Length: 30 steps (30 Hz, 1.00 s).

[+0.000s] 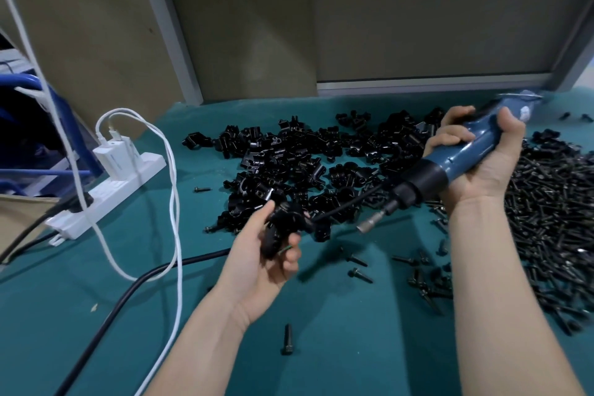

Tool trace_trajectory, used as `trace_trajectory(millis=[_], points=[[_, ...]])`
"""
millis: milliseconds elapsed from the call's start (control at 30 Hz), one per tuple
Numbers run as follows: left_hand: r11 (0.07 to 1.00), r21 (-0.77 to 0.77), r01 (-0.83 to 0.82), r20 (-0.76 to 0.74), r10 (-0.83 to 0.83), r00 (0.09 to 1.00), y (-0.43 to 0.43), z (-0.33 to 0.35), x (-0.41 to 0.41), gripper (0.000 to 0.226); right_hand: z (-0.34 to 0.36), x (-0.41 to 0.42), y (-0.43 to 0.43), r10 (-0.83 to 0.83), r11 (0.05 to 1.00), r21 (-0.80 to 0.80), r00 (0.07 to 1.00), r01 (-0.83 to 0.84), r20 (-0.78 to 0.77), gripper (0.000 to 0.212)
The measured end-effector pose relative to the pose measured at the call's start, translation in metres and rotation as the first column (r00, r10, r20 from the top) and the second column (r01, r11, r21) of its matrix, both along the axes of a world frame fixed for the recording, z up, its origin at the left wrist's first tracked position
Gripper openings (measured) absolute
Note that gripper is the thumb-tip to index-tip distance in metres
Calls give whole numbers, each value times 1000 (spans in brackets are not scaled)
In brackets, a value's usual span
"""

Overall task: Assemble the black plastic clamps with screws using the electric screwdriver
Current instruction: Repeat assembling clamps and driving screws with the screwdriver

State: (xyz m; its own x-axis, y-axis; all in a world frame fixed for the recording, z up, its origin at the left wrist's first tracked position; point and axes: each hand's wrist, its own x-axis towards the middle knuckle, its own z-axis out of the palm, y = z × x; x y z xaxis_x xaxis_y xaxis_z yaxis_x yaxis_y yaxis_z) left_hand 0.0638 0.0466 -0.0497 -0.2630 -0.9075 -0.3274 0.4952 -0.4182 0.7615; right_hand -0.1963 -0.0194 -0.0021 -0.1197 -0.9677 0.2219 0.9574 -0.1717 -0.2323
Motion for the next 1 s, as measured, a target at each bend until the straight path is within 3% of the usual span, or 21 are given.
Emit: trace_trajectory(millis=[100, 200, 400, 567, 667, 700, 833, 900, 1000], points=[[1000, -12, 5, -127, -7, 992, 1, 1, -1, 45, -4, -6, 2, 42, 962, 270, 959, 37, -279, 30], [999, -38, 23, -194, -30, 980, 2, 0, -2, 48, -10, 1, 1, 157, 870, 472, 828, 142, -539, 40], [990, -103, 96, -190, -115, 975, 4, -2, -4, 36, -24, 15, -9, 287, 788, 547, 615, 285, -734, 45], [995, -81, 65, -198, -81, 977, 5, 0, -6, 44, -30, 20, -15, 308, 730, 435, 315, 527, -898, 52], [995, -70, 70, -255, -86, 963, 5, 2, -6, 51, -27, 21, -15, 387, 718, 238, -91, 654, -918, 56], [995, -74, 68, -276, -86, 957, 6, 2, -6, 52, -26, 22, -14, 420, 717, 209, -173, 665, -891, 58], [997, -73, 35, -288, -54, 956, 6, 1, -9, 52, -7, 25, -7, 427, 706, 119, -285, 698, -858, 79], [997, -70, 12, -279, -31, 960, 6, 0, -11, 56, 22, 30, 6, 265, 757, -23, -339, 654, -903, 80], [996, -87, -5, -269, -19, 963, 7, 1, -15, 60, 64, 63, 43, -13, 952, -143, -430, 271, -903, 69]])
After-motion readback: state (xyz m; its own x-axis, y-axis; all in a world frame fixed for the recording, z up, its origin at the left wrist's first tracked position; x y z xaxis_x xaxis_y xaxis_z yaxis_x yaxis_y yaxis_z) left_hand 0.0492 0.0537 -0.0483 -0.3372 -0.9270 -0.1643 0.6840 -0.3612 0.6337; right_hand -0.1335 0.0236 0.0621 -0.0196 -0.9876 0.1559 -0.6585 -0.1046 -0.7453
